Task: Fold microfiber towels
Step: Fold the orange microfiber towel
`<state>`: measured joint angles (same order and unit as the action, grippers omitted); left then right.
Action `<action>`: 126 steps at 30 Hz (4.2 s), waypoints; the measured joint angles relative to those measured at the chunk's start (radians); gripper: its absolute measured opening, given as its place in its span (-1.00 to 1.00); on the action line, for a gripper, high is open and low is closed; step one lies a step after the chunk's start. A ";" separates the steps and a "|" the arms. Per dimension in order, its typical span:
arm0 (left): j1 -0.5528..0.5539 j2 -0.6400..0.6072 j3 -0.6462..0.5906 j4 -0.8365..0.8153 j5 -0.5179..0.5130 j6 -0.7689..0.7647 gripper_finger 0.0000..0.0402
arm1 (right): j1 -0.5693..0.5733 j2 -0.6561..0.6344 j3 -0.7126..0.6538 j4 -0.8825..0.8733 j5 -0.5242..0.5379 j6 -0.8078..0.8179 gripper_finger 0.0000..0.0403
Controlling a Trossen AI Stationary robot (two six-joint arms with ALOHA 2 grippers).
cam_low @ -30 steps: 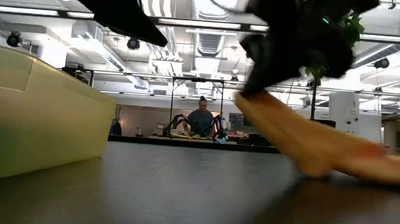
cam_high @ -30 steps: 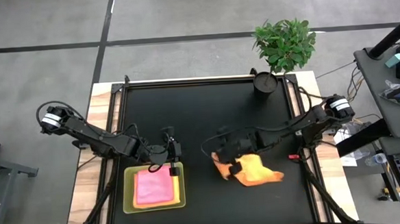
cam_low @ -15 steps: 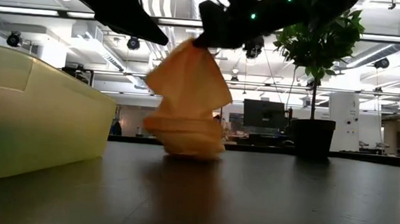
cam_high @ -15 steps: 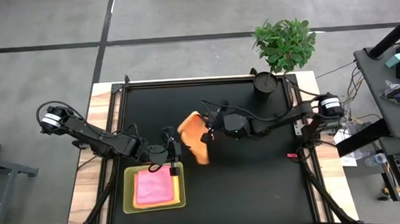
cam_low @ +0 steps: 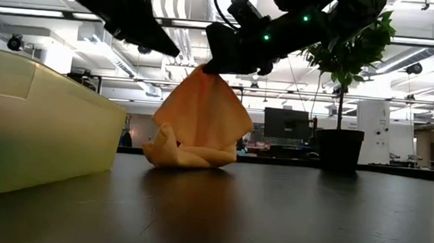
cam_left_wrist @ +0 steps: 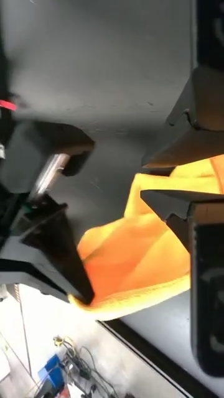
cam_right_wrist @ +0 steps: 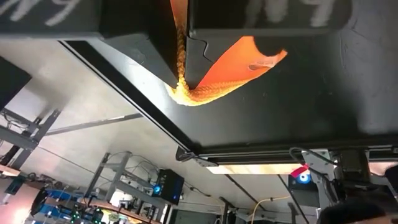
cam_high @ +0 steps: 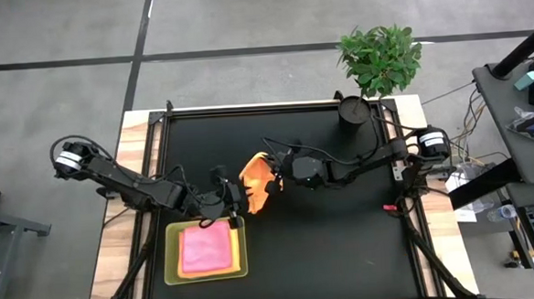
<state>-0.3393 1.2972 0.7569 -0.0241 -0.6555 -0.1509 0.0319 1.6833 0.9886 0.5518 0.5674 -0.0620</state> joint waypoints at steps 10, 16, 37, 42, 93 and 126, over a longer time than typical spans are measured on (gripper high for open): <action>0.010 0.000 -0.087 0.040 -0.272 -0.003 -0.31 | 0.000 -0.003 0.000 0.000 0.000 0.003 -0.96; 0.057 0.000 -0.199 0.225 -0.284 -0.003 -0.08 | 0.000 -0.003 0.000 0.000 0.000 0.003 -0.96; 0.222 0.226 -0.292 0.677 -0.078 0.008 -0.17 | 0.000 -0.004 0.000 -0.002 -0.002 0.000 -0.96; 0.222 0.226 -0.288 0.667 -0.080 0.029 -0.69 | 0.000 -0.004 0.000 -0.009 -0.002 0.000 -0.96; 0.154 0.170 -0.290 0.663 0.176 -0.051 -1.00 | -0.027 0.053 -0.001 -0.296 -0.330 -0.193 -0.21; 0.154 -0.306 -0.186 0.185 0.310 -0.016 -1.00 | -0.044 -0.239 0.008 -0.528 -0.058 -0.428 -0.96</action>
<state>-0.1848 0.9915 0.5709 0.1607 -0.3450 -0.1665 -0.0120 1.4441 0.9962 0.0237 0.5091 -0.4904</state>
